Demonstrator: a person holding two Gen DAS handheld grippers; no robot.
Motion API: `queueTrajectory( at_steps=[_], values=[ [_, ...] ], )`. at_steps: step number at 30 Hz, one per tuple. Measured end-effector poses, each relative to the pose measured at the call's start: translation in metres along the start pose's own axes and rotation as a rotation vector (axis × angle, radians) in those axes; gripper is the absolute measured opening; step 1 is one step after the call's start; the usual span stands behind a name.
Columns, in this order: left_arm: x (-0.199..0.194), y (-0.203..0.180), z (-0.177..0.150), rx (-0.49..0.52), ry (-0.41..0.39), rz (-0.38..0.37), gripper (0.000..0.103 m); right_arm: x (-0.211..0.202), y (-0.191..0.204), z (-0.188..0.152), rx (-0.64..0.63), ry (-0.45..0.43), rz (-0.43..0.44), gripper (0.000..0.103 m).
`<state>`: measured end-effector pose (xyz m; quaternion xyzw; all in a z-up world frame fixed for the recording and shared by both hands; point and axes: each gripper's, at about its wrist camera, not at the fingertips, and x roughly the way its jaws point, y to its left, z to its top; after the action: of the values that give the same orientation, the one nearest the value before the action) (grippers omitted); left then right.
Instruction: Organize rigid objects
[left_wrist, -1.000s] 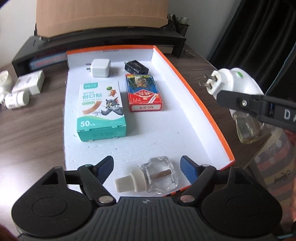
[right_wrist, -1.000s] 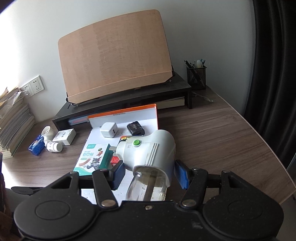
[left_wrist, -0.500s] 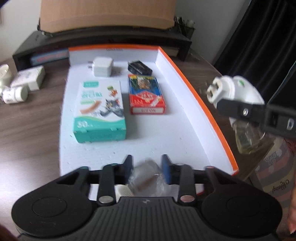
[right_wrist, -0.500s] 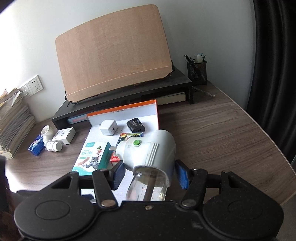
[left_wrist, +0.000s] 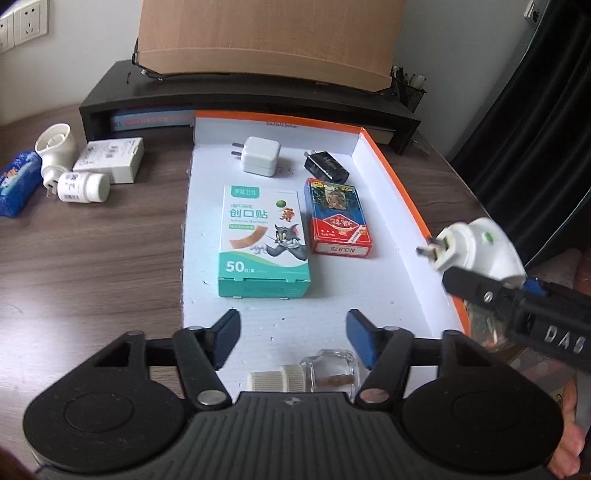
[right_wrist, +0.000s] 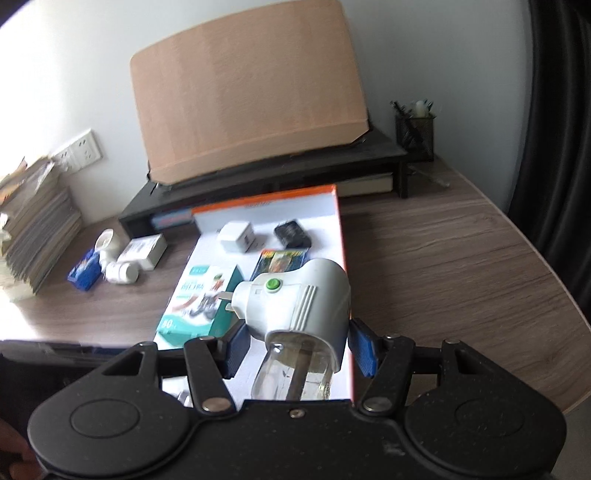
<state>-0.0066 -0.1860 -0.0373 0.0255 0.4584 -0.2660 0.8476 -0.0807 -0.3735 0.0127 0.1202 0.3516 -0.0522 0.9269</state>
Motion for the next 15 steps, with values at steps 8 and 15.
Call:
queueTrajectory(
  at_steps=[8, 15],
  values=[
    [-0.007, 0.0, -0.003, -0.009, -0.005, 0.047, 0.069, 0.006, 0.011, -0.006, -0.017, 0.03, -0.01, 0.071],
    [-0.009, 0.01, -0.01, -0.015, 0.012, 0.044, 0.072, 0.01, 0.011, -0.005, -0.025, 0.05, -0.019, 0.071]
  ],
)
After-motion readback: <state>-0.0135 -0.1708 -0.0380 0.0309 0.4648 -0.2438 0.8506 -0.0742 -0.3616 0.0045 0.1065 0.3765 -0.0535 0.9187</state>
